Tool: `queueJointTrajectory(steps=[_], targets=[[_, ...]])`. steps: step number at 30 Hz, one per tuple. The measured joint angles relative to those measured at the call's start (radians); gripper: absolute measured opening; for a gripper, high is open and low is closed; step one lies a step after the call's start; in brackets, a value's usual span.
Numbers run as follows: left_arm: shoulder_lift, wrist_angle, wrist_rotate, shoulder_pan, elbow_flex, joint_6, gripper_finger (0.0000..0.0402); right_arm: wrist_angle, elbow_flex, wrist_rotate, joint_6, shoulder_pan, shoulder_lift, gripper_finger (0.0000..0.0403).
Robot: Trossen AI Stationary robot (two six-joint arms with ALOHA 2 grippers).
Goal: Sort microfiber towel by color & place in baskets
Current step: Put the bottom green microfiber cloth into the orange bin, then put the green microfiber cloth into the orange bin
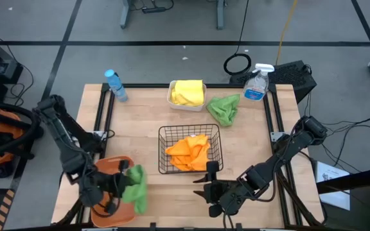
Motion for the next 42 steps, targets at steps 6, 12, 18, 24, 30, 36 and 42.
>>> queueJointTrajectory(steps=[6,12,18,24,30,36,42], targets=[[-0.010,-0.337,0.072,-0.072,0.000,-0.354,0.0033,-0.001,0.000,0.000,0.028,0.000,0.000,0.0151],[0.019,-0.498,0.112,-0.107,-0.001,-0.574,0.0034,-0.001,0.000,0.000,0.028,0.000,0.000,0.0151],[0.081,-0.471,0.190,-0.142,-0.001,-0.628,0.0081,-0.017,0.000,0.000,0.029,0.001,0.000,0.0151],[0.137,-0.470,0.260,-0.158,-0.001,-0.727,0.0170,-0.025,0.000,0.000,0.032,0.003,0.000,0.0151],[0.150,-0.460,0.284,-0.161,-0.001,-0.734,0.0232,-0.044,0.000,-0.001,0.062,0.014,-0.001,0.0151],[0.150,-0.459,0.294,-0.161,-0.001,-0.733,0.0259,-0.058,0.000,0.000,0.062,0.027,-0.001,0.0151],[0.148,-0.460,0.197,-0.109,-0.001,-0.529,0.0257,-0.114,0.000,0.153,-0.008,0.024,-0.014,0.0151]])
